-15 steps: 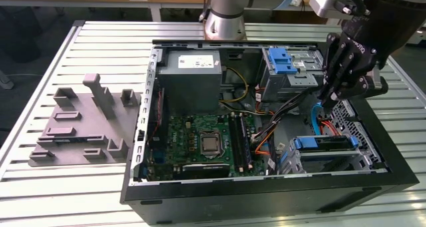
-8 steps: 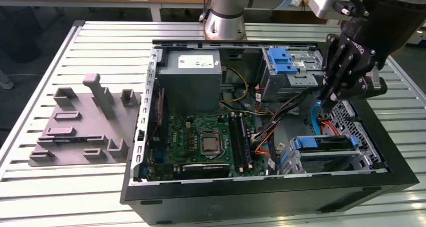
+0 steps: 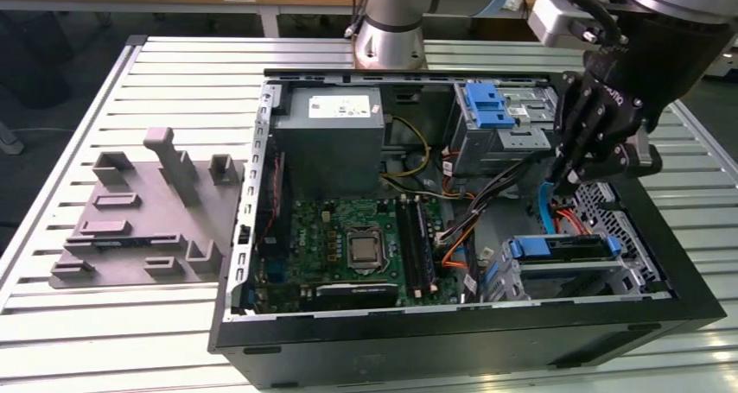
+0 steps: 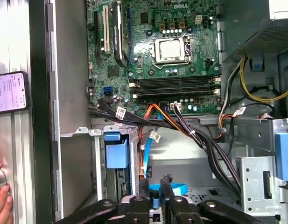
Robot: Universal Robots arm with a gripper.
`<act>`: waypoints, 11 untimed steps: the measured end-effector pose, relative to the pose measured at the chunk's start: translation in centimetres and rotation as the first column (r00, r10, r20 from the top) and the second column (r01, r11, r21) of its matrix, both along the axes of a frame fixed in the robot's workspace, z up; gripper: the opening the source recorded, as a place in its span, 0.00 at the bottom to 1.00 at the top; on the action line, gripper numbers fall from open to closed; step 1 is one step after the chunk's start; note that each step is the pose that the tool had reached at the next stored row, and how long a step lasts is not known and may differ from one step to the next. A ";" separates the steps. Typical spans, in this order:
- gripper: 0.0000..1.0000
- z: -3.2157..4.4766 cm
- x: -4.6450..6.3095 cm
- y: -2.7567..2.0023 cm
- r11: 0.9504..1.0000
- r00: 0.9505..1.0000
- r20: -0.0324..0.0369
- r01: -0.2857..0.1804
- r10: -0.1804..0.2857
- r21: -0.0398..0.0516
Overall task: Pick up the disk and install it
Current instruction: 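Insert the second disk wire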
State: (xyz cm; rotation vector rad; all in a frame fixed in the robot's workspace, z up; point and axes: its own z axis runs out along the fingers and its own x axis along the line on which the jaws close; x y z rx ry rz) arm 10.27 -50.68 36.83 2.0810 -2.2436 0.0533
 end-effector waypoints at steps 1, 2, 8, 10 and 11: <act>0.23 -0.05 0.0 0.00 1.000 1.000 0.000 0.000 0.000 -0.003; 0.17 -0.10 0.0 -0.01 1.000 1.000 0.000 0.000 0.000 -0.005; 0.11 -0.25 0.0 -0.01 1.000 1.000 0.000 0.000 0.000 -0.016; 0.11 -0.27 0.0 0.00 0.999 1.000 0.000 0.000 0.000 -0.048; 0.11 -0.29 0.0 -0.01 0.998 1.000 0.000 0.000 0.000 -0.060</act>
